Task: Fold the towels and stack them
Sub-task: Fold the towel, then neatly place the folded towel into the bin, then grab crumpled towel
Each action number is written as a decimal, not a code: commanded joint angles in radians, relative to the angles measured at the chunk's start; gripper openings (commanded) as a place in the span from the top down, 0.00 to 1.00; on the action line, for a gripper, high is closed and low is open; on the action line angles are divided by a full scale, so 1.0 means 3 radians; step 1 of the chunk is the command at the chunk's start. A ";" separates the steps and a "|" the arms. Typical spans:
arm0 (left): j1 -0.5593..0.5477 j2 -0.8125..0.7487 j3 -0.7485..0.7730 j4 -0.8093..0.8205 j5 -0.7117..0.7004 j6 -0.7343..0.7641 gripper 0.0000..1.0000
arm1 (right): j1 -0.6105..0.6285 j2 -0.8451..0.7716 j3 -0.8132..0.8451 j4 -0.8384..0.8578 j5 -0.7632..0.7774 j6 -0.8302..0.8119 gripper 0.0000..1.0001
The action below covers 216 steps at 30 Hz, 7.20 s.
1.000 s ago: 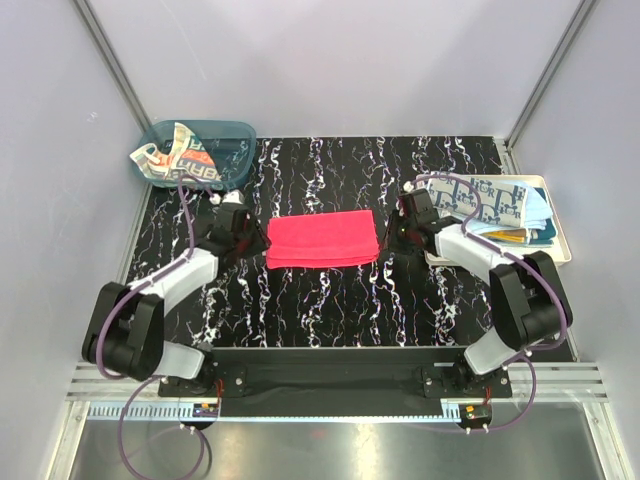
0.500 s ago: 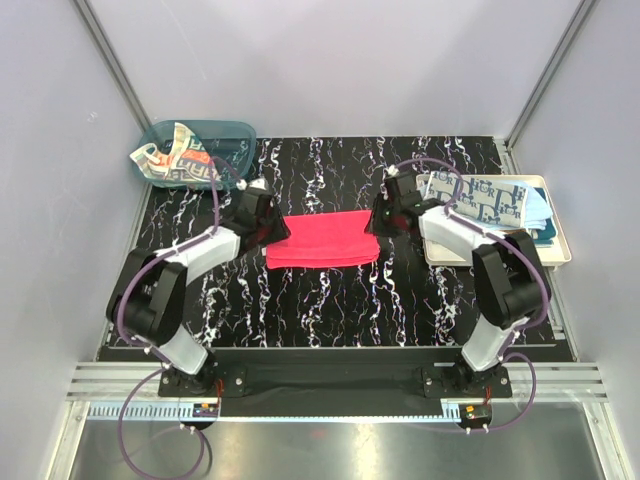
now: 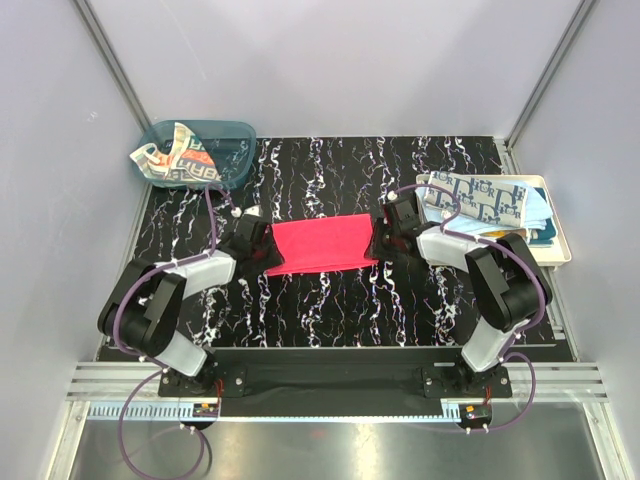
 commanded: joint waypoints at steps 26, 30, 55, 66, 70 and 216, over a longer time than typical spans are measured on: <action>-0.0751 0.0614 0.1098 -0.0168 0.0009 -0.0016 0.68 | -0.0164 0.0235 0.0979 -0.0604 0.0248 -0.0382 0.44; -0.0885 0.0671 0.0976 -0.0070 0.0004 -0.0047 0.69 | -0.0169 0.0404 0.0964 -0.0497 0.0155 -0.0443 0.35; -0.1054 0.0686 0.0929 -0.0208 -0.0052 -0.0022 0.70 | 0.0214 0.0640 0.0796 -0.0711 0.0753 -0.0500 0.41; -0.1054 0.0696 0.0970 -0.0234 -0.0022 -0.0017 0.70 | 0.0363 0.0731 0.0836 -0.0727 0.0743 -0.0469 0.59; -0.1049 0.0640 0.1011 -0.0279 -0.0001 -0.0011 0.70 | 0.0373 0.0762 0.0862 -0.0803 0.0819 -0.0464 0.79; 0.0842 0.0557 0.3035 -0.1348 -0.1258 -0.0134 0.50 | -0.0307 -0.1078 0.0739 -0.0855 -0.0101 -0.0423 0.45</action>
